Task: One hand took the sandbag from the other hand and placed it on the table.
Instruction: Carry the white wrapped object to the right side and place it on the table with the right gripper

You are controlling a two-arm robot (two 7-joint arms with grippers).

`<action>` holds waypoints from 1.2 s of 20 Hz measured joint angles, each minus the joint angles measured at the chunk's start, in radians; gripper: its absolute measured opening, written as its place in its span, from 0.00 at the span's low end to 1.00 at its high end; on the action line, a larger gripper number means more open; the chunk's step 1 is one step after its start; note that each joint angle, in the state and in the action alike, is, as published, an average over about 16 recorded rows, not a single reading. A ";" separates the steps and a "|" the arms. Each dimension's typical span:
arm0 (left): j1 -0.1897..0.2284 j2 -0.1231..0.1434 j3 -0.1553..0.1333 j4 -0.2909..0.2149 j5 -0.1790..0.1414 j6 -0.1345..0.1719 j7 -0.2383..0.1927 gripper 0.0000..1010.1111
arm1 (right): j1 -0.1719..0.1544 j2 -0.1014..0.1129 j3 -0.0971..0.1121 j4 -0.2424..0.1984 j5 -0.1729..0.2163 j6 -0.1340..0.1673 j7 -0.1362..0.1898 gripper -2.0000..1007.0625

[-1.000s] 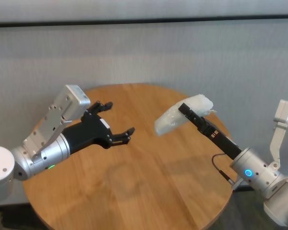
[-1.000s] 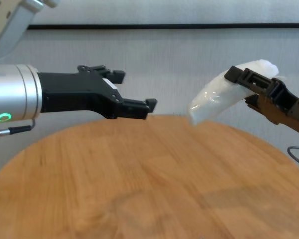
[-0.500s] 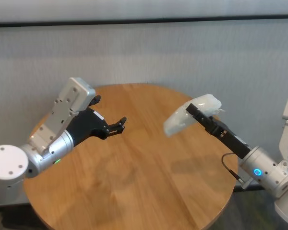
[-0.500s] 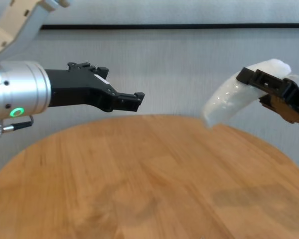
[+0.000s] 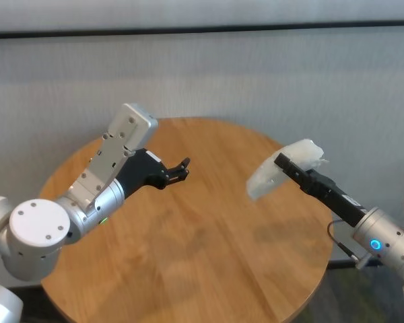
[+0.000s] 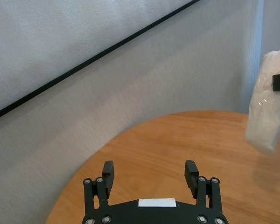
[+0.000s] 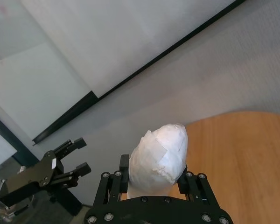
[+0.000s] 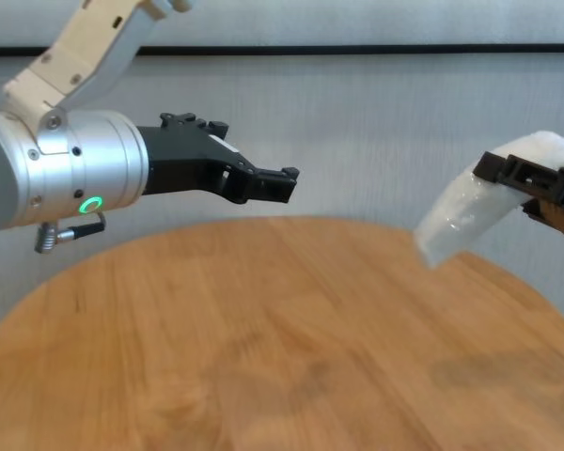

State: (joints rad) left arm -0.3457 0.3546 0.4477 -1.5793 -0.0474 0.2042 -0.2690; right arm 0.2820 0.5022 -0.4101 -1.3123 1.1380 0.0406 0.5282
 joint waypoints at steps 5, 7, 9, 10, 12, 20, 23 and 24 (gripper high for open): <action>-0.003 -0.018 0.004 0.004 0.022 0.009 0.007 0.99 | -0.012 0.033 0.000 -0.024 -0.035 0.035 -0.047 0.56; -0.003 -0.022 0.005 0.004 0.027 0.012 0.008 0.99 | -0.015 0.047 -0.002 -0.033 -0.051 0.054 -0.068 0.56; -0.003 -0.024 0.005 0.004 0.031 0.013 0.007 0.99 | -0.018 0.061 -0.006 -0.042 -0.068 0.074 -0.090 0.56; -0.003 -0.024 0.005 0.004 0.032 0.013 0.007 0.99 | -0.019 0.068 -0.007 -0.046 -0.076 0.084 -0.101 0.56; -0.002 -0.025 0.005 0.004 0.033 0.014 0.007 0.99 | -0.020 0.081 -0.011 -0.053 -0.094 0.104 -0.121 0.56; -0.002 -0.024 0.005 0.005 0.032 0.012 0.006 0.99 | 0.002 0.105 -0.035 -0.056 -0.166 0.178 -0.170 0.56; -0.002 -0.023 0.005 0.005 0.031 0.012 0.006 0.99 | 0.020 0.103 -0.049 -0.045 -0.193 0.197 -0.173 0.56; -0.002 -0.023 0.005 0.005 0.031 0.012 0.006 0.99 | 0.027 0.101 -0.053 -0.040 -0.202 0.203 -0.173 0.56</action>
State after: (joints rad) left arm -0.3476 0.3319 0.4531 -1.5748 -0.0165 0.2160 -0.2627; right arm 0.3088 0.6035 -0.4634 -1.3522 0.9358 0.2439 0.3550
